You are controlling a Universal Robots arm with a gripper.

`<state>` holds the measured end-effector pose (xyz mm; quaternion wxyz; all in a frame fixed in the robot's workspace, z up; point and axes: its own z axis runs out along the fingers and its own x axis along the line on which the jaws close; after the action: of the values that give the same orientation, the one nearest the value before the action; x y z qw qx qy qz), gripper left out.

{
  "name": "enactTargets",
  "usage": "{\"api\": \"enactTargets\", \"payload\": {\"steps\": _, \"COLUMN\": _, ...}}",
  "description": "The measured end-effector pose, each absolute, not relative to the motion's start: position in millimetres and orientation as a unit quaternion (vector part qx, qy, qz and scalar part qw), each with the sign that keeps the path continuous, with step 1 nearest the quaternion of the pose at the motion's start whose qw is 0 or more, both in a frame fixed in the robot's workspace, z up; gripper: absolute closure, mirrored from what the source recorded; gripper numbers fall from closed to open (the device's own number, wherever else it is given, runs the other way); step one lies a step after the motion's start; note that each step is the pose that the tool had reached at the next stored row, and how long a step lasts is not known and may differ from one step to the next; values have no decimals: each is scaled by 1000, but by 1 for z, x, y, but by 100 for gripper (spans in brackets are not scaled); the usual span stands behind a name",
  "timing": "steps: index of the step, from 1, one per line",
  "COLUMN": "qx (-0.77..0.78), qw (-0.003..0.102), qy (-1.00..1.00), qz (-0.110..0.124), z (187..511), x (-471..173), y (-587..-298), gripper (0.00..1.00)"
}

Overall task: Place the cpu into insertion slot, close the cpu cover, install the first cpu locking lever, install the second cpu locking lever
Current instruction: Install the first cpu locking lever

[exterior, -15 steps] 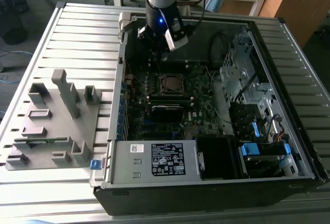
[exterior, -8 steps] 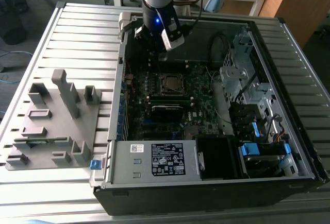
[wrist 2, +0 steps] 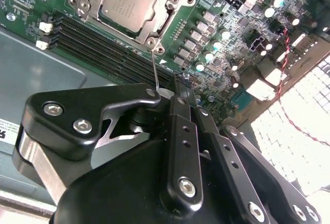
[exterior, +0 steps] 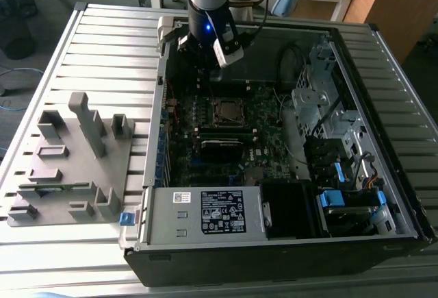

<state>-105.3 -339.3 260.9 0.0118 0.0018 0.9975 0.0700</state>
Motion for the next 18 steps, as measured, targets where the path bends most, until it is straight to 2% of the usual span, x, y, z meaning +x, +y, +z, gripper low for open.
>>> {"api": "enactTargets", "payload": {"steps": 18, "qx": 2, "qw": 12, "qy": 997, "qz": 72, "z": 261, "x": -112, "y": -339, "gripper": 89}}
